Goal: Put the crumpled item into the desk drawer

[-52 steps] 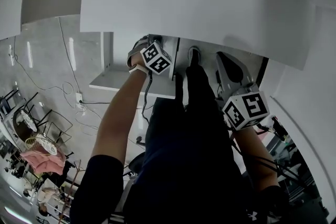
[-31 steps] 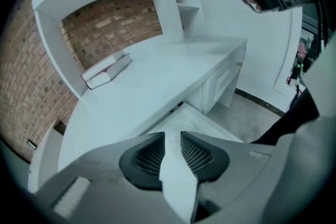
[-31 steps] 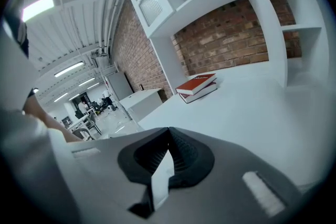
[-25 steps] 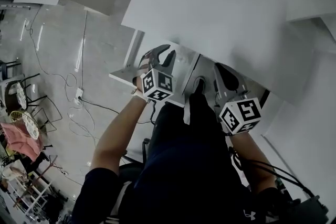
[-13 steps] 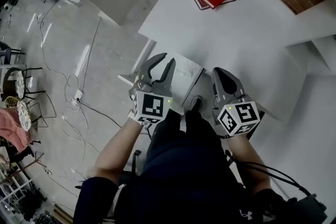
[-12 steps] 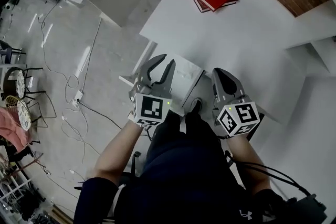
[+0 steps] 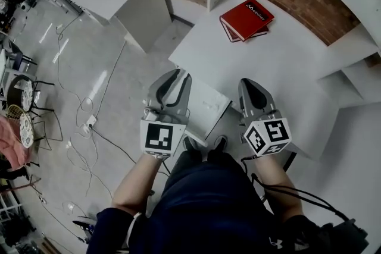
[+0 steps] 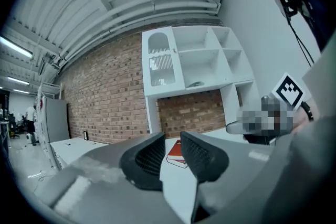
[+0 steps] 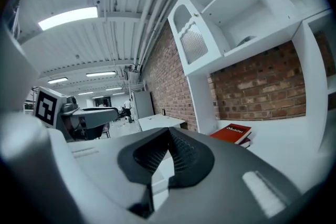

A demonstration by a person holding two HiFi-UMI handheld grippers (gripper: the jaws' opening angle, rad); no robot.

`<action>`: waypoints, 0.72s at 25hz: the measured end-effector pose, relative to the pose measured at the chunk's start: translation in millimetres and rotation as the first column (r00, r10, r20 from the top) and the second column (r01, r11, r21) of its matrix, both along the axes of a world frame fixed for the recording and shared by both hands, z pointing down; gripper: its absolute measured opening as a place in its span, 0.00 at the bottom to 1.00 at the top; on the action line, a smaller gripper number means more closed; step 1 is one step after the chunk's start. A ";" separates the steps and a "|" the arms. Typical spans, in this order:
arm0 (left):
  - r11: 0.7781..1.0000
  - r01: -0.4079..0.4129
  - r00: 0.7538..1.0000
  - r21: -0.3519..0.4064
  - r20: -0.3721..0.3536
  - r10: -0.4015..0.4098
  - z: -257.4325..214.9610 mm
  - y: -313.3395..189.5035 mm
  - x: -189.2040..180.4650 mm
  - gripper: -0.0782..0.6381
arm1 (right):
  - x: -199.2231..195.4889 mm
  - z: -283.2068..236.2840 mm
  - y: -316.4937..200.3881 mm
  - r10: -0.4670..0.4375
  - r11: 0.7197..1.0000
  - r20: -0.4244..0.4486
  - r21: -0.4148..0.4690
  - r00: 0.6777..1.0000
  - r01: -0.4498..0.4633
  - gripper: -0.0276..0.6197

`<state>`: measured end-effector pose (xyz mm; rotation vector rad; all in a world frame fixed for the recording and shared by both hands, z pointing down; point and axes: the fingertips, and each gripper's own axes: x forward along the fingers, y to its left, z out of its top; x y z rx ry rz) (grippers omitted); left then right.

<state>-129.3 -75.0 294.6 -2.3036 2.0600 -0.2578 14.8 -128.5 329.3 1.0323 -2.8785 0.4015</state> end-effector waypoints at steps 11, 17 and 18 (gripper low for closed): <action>0.995 0.024 0.998 0.099 -0.066 -0.018 -52.9 5.7 -2.9 0.11 | -16.3 -64.1 -0.3 -0.017 0.983 0.041 0.186 0.999 0.009 0.05; 0.993 0.009 0.997 0.119 -0.080 0.001 -63.1 4.7 -1.6 0.11 | -19.1 -86.3 1.6 -0.014 0.956 0.028 0.292 0.999 0.005 0.05; 0.993 0.010 0.997 0.120 -0.083 0.000 -63.7 4.7 -2.9 0.11 | -20.0 -88.1 2.1 -0.015 0.953 0.024 0.304 1.000 0.007 0.05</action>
